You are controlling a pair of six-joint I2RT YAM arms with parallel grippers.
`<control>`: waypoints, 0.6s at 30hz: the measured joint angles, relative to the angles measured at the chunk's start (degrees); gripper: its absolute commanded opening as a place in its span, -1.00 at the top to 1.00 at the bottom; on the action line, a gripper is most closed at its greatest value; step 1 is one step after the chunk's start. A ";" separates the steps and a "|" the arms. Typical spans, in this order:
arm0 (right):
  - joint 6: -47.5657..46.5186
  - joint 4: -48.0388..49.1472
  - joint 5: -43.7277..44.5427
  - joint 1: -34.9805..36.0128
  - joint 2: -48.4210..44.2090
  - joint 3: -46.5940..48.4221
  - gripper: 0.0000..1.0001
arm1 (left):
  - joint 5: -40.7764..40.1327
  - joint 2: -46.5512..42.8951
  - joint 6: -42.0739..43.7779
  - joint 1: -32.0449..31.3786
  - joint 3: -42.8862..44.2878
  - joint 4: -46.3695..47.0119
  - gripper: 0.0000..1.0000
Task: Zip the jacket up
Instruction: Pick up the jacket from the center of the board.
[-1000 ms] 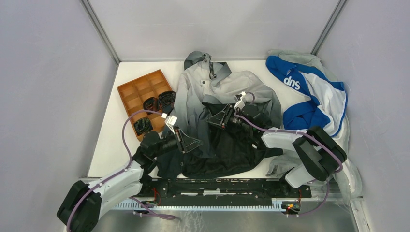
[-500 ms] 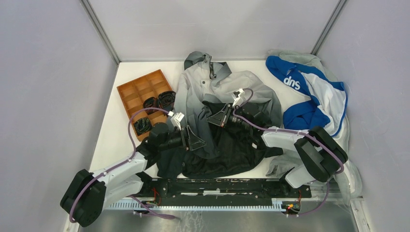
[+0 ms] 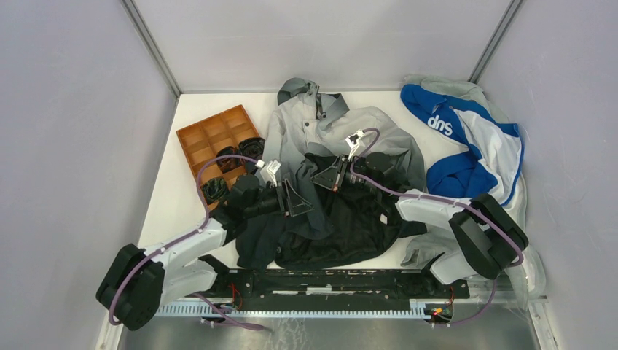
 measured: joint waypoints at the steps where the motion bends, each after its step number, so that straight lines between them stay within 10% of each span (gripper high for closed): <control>1: -0.44 -0.22 0.00 0.04 -0.20 0.00 0.84 | -0.04 0.61 -0.11 0.00 0.26 0.00 0.05; 7: -3.98 -2.01 -0.83 0.09 -1.81 0.00 0.81 | 0.04 3.45 -0.79 0.00 0.90 -0.07 0.93; 18: -20.55 -5.95 -7.50 -1.97 -5.49 -1.57 -0.03 | 0.44 -6.03 3.26 0.02 -8.68 2.75 0.96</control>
